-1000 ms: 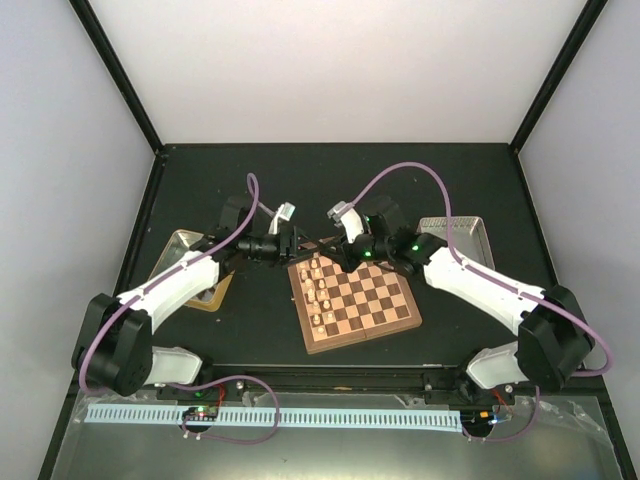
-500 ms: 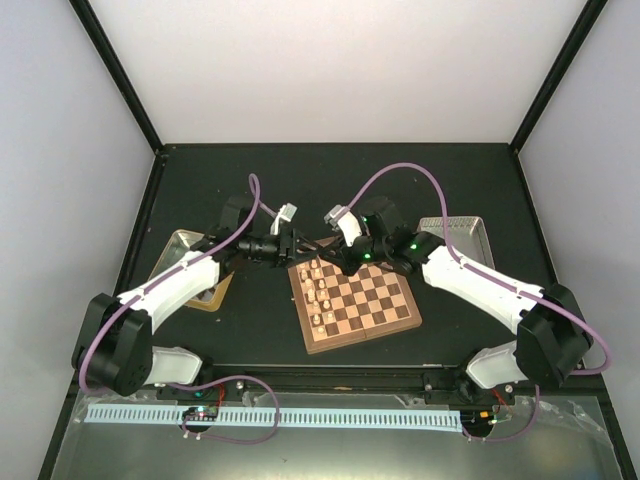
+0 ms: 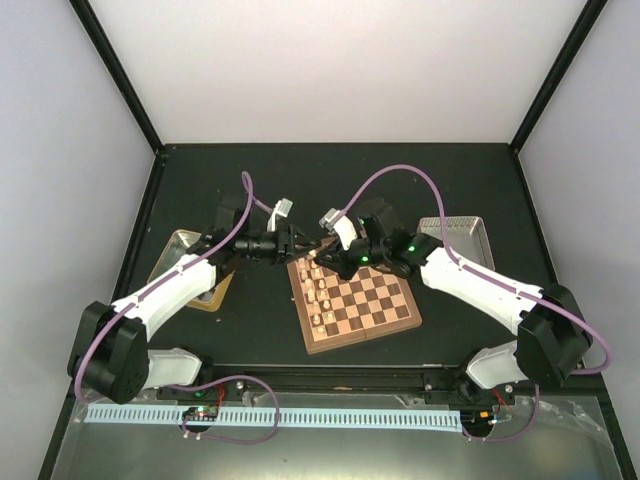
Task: Set up the chess pieces on the board
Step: Place the chess piece on the chessboard.
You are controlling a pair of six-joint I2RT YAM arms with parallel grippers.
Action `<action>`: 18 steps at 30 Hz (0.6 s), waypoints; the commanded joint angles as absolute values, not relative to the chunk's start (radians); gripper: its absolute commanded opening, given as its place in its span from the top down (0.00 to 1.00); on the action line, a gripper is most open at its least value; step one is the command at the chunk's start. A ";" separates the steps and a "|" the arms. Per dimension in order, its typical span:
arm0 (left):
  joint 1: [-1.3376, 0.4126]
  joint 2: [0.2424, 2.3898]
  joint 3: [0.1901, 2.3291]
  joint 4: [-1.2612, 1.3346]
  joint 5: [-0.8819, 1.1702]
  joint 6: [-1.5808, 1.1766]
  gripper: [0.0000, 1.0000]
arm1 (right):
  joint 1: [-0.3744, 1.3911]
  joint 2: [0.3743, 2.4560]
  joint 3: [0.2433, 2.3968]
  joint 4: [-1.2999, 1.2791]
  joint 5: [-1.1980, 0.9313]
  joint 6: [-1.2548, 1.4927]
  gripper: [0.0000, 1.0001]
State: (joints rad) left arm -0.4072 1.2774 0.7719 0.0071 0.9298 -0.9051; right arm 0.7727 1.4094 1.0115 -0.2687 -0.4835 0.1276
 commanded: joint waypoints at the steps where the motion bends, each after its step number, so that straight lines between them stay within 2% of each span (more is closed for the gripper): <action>1: -0.408 1.257 0.775 -0.021 0.927 -0.879 0.65 | 0.778 1.401 1.034 -0.239 -0.486 0.123 0.98; 3: -0.411 1.252 0.774 -0.041 0.927 -0.864 0.67 | 0.777 1.399 1.035 -0.233 -0.478 0.135 0.98; 12: -0.422 1.236 0.773 -0.051 0.941 -0.854 0.90 | 0.777 1.380 1.041 -0.193 -0.451 0.221 0.97; 14: -0.422 1.217 0.770 -0.039 0.931 -0.868 0.91 | 0.777 1.361 1.033 -0.177 -0.454 0.268 0.91; 18: -0.422 1.167 0.738 0.060 0.889 -0.973 0.91 | 0.774 1.303 1.003 -0.119 -0.499 0.447 0.71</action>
State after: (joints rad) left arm -0.4107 1.2308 0.7616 -0.0280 0.9024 -0.8848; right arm 0.7750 1.3808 1.0138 -0.2340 -0.4755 0.2672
